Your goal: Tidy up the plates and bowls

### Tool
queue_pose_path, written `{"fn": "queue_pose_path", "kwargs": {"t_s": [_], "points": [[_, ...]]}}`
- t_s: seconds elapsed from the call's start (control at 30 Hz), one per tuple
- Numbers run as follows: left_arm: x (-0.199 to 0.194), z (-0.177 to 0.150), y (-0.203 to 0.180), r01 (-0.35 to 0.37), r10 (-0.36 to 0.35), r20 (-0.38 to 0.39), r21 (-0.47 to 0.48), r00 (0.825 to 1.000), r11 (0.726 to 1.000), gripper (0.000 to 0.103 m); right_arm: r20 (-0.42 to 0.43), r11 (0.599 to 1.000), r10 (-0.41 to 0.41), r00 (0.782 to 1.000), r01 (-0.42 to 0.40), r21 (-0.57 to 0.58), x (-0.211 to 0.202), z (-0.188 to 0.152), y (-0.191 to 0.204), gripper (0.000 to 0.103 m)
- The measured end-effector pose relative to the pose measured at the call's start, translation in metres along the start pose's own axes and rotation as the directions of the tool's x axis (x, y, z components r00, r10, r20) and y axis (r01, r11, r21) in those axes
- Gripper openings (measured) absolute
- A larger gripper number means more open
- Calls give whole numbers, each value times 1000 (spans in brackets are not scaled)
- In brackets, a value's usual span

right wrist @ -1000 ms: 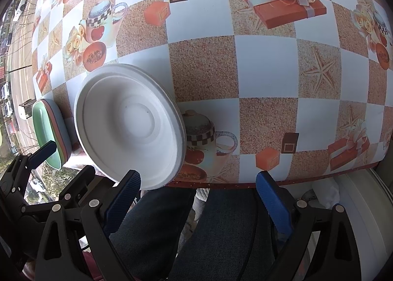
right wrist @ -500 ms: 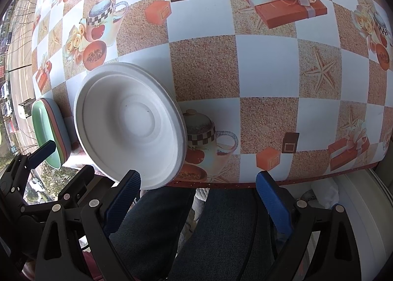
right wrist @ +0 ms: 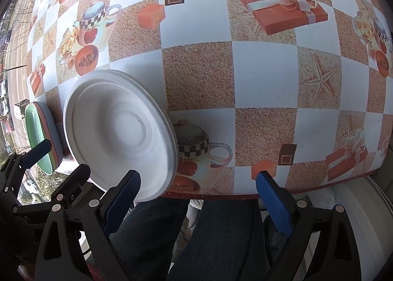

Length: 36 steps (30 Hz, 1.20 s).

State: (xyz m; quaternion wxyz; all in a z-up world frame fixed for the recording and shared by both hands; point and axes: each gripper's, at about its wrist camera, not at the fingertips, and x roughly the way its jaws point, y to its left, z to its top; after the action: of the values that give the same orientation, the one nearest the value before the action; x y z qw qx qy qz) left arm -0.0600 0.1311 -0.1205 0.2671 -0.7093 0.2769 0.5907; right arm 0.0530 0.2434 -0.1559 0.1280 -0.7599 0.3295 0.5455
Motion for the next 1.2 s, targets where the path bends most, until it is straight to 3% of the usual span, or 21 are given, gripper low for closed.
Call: {"fn": "queue_pose_path", "kwargs": {"t_s": [0.47,0.57,0.67,0.77,1.2], "points": [[51,4,0,-2,3,6,-90,1000,996,90,72,998,-55,996,56,-13,36,15,-17,97],[56,3,-1,-32,35,23,-90,999,995,101,78,998,-66,995,67,-7,40,17,-18,102],[58,1,2,-12,16,41,-86,999,996,103,92,995,-83,992,87,-45,42,17,-13,102],[63,-1,7,20,-16,34,-105,999,994,103,85,996,-74,994,77,-39,44,18,-17,103],[68,0,8,21,-24,-24,-111,999,994,103,41,998,-69,997,69,-6,48,38,-6,103]]}}
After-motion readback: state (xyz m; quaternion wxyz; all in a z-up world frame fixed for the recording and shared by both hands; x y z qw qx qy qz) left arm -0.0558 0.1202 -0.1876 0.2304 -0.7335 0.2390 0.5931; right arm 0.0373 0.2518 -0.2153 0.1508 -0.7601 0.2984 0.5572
